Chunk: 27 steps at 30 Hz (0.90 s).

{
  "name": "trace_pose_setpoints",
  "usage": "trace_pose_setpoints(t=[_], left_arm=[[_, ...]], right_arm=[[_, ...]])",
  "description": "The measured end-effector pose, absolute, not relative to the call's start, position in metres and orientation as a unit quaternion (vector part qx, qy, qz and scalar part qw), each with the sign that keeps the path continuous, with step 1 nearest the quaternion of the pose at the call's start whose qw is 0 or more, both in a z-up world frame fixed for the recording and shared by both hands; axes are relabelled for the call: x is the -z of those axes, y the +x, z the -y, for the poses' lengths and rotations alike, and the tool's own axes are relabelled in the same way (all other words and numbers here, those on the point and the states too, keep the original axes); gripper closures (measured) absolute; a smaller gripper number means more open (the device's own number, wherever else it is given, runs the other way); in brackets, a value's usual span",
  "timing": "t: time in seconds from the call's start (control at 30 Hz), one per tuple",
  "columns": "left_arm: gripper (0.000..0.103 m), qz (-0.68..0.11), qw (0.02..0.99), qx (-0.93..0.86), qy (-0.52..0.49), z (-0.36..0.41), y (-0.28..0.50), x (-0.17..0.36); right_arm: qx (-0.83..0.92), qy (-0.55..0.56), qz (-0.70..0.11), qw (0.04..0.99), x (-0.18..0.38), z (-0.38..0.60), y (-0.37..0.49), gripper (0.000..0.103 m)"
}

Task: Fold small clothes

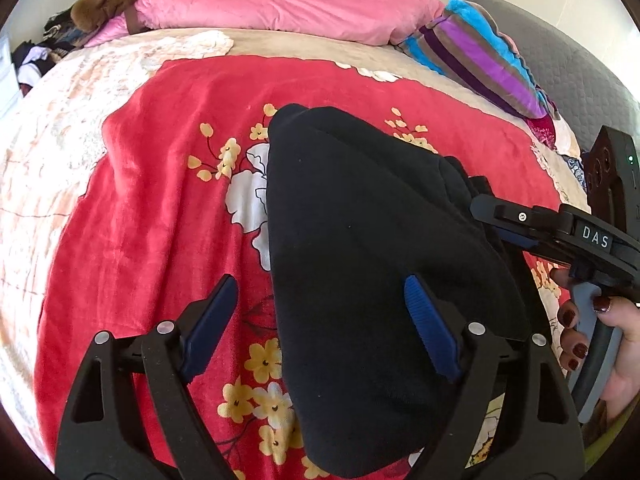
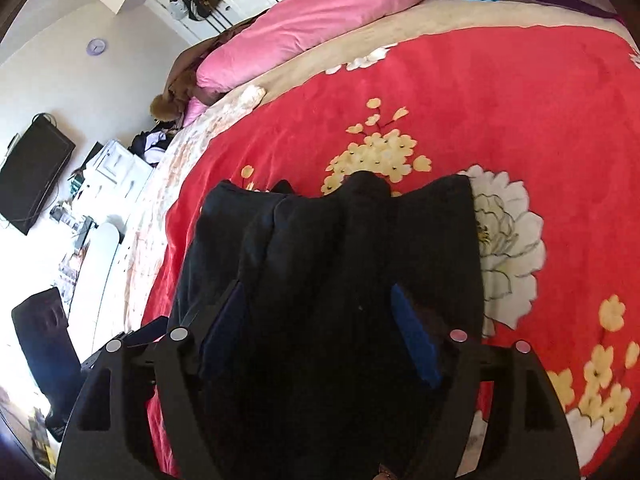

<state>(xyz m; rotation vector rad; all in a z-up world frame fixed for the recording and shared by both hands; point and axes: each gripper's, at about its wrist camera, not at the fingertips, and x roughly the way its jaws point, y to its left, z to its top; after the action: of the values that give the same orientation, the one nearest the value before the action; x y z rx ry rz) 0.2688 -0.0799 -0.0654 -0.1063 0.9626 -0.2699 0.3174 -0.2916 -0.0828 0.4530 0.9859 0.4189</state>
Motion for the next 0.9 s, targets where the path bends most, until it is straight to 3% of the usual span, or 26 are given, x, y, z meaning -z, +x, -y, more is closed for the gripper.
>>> trace_pose_setpoints(t=[0.07, 0.17, 0.27, 0.9], left_arm=[[0.025, -0.461, 0.877, 0.129, -0.049, 0.081, 0.268, 0.065], [0.025, -0.460, 0.876, 0.133, -0.048, 0.084, 0.268, 0.065], [0.025, -0.458, 0.878, 0.135, -0.040, 0.088, 0.266, 0.064], [0.019, -0.460, 0.876, 0.141, -0.045, 0.081, 0.268, 0.058]], right_arm=[[-0.222, 0.213, -0.464, 0.831, 0.081, 0.286, 0.316, 0.057], [-0.220, 0.197, -0.463, 0.836, 0.081, 0.280, 0.314, 0.055], [-0.205, 0.208, -0.468, 0.834, 0.086, 0.284, 0.317, 0.044], [-0.207, 0.192, -0.471, 0.836, 0.087, 0.278, 0.319, 0.044]])
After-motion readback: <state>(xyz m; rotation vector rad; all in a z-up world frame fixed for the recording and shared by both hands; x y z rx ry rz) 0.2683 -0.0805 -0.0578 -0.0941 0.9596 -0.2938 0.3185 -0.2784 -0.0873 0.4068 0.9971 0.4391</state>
